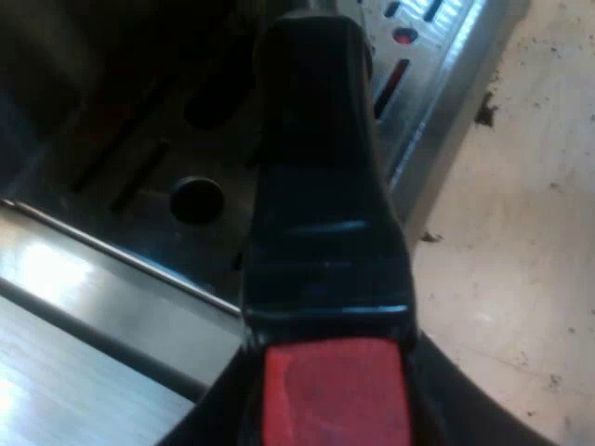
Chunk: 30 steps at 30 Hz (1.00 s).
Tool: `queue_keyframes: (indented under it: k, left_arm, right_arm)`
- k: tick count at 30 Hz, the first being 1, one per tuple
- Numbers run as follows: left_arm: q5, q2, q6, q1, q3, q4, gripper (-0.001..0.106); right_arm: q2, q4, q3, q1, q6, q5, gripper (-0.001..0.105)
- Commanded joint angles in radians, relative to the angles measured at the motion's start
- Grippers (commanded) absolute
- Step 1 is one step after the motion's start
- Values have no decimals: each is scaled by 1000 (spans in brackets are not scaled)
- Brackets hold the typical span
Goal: Put the handle in the coffee machine
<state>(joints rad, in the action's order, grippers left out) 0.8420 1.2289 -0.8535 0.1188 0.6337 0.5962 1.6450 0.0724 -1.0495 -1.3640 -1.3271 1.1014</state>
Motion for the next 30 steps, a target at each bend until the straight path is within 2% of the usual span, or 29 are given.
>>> queue_keyframes:
  k: [1,4,6,9,12,18,25,30]
  left_arm:
    - [56,-9,-1,1,11,-26,0]
    - [56,-6,-1,1,11,-33,0]
    - [56,-6,-1,1,11,-39,0]
    - [56,-6,-1,1,14,-40,0]
    - [56,-6,-1,7,15,-40,0]
    - [100,-6,-1,57,15,-40,0]
    - [111,-6,-1,35,21,-37,0]
    - [111,-6,-14,31,56,-32,0]
  right_arm:
    - [0,148,34,10,-96,-7,60]
    - [0,297,72,24,-200,-14,60]
    - [0,378,82,36,-287,-61,60]
    - [0,430,81,46,-337,-112,60]
    - [0,448,81,46,-380,-99,60]
    - [0,448,81,46,-380,-83,60]
    - [0,448,81,46,-380,-83,60]
    - [0,448,81,46,-380,-83,60]
